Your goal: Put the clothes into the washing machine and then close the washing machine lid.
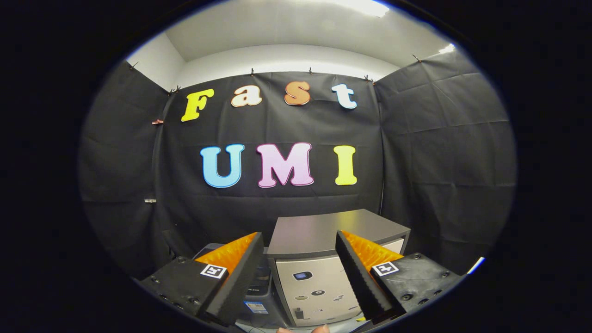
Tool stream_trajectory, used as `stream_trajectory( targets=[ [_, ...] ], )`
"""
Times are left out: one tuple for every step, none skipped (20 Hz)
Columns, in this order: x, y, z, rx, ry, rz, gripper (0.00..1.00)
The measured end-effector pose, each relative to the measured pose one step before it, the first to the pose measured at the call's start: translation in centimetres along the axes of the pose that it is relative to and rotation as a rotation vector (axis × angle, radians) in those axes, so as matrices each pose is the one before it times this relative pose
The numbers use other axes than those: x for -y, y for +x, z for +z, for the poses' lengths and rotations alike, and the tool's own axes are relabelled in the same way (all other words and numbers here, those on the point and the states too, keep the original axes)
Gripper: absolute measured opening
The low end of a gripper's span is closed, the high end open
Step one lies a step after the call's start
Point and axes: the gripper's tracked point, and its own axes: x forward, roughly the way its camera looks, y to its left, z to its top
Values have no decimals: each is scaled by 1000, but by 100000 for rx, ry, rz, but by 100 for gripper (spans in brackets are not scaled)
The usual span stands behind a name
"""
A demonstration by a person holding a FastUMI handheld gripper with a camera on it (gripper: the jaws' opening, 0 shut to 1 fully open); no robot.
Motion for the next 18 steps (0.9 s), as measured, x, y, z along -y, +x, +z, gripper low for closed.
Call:
stream_trajectory(
  targets=[
    [-19,-138,182,602,-140,268,98],
    [-170,-153,132,516,-4,725,98],
    [-123,-149,154,599,19,443,98],
    [-28,-104,-40,329,-27,204,98],
    [-113,-86,55,354,-145,395,98],
    [-139,-30,-71,-65,-181,353,98],
    [26,11,-195,-150,-236,372,99],
    [14,173,-152,-251,37,14,99],
    [-61,157,-147,-138,272,219,99],
    [-54,76,-123,-334,500,68,98],
    [149,74,-205,-655,489,-326,98],
    [128,58,-275,-1241,201,-788,98],
    [1,7,8,-278,16,-143,98],
    [-113,-53,216,497,-211,43,99],
    [-53,-80,206,593,-530,-66,99],
    [-59,-12,84,218,-821,-29,98],
    [-102,143,-55,-139,-772,129,98],
    [-123,10,-80,-259,-427,213,99]
  ],
)
